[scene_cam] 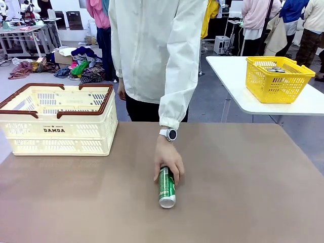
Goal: Place the drinks into the Shopping basket.
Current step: Pick up one drink and place it into the Shopping basket.
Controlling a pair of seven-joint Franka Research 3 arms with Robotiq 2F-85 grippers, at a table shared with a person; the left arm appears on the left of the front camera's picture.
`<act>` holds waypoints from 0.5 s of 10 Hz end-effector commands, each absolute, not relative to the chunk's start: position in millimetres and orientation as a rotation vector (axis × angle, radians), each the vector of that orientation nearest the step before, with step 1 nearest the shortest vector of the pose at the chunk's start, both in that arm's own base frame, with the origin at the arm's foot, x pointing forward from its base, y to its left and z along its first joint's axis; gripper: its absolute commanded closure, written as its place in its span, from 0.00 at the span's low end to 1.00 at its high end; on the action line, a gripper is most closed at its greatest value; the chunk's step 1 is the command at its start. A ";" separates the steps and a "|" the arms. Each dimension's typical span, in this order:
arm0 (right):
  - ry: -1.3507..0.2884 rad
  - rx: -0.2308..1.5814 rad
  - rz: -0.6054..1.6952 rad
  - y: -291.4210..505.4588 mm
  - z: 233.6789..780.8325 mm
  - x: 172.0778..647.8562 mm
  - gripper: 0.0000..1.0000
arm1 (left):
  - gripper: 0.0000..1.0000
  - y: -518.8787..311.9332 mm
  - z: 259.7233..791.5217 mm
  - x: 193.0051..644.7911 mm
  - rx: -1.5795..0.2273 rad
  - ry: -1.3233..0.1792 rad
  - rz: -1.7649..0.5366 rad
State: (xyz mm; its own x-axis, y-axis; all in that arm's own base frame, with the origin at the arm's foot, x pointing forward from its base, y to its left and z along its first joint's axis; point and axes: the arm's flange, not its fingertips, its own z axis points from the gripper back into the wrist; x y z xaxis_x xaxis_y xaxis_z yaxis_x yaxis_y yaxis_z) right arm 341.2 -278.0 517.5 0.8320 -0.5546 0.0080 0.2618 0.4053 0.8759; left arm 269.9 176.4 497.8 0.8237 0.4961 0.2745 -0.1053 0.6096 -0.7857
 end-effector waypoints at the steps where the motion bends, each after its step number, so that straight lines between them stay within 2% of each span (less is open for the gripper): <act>1: -0.317 1.017 -0.506 -278.3 517.8 337.8 0.00 | 0.00 178.9 499.3 269.3 -0.867 -0.510 0.350; 5: -0.317 1.017 -0.506 -278.3 517.8 337.8 0.00 | 0.00 178.9 499.3 269.3 -0.867 -0.510 0.350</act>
State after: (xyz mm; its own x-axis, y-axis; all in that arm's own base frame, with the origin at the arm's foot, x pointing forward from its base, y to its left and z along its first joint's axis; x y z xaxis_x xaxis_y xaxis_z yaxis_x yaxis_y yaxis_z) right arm 341.2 -278.0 517.5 0.8321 -0.5546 0.0080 0.2618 0.4054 0.8759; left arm 269.9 176.4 497.8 0.8237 0.4961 0.2745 -0.1053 0.6096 -0.7857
